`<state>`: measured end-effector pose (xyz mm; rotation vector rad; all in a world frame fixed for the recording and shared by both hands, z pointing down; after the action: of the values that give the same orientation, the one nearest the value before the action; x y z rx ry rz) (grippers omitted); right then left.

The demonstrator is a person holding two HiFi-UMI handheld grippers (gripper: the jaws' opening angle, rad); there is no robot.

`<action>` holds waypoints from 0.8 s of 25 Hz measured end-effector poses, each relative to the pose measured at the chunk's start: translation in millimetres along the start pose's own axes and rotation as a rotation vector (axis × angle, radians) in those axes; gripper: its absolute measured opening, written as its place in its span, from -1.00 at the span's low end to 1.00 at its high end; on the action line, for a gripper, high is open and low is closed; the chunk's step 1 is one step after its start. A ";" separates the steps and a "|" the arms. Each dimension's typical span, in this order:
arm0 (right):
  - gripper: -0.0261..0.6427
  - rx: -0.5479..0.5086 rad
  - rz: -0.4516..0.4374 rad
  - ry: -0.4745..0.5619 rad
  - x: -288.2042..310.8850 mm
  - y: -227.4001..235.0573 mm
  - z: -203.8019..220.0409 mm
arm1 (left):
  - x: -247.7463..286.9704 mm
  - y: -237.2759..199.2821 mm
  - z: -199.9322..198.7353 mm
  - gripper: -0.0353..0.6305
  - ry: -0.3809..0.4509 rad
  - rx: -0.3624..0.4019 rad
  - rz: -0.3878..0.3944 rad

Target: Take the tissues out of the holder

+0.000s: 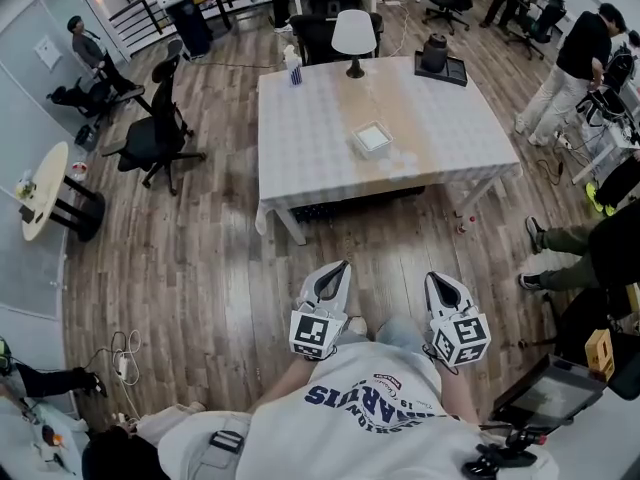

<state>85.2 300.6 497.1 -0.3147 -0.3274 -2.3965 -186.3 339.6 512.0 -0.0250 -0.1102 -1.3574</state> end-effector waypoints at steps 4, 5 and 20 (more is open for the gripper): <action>-0.90 0.007 0.013 -0.002 3.3 3.6 -1.4 | 3.2 0.1 0.3 -0.88 -0.007 -0.001 0.015; -0.89 0.006 0.015 -0.001 4.1 4.3 -2.5 | 3.6 0.0 -0.2 -0.88 -0.007 0.000 0.018; -0.89 0.016 -0.007 0.001 61.1 59.0 -16.6 | 61.4 -24.1 -0.6 -0.88 -0.028 0.021 -0.025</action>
<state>77.4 215.3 509.3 -0.3059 -0.3470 -2.3994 -197.0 274.6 516.0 -0.0252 -0.1485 -1.3809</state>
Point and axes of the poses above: the fingertips, and each gripper's own axes: x forward along the fingers, y to its right, z out of its underside, the point moved 10 cm from there along -x, backward along the fingers, and after that the axes turned 9 degrees about -z, right-handed, at the moved point
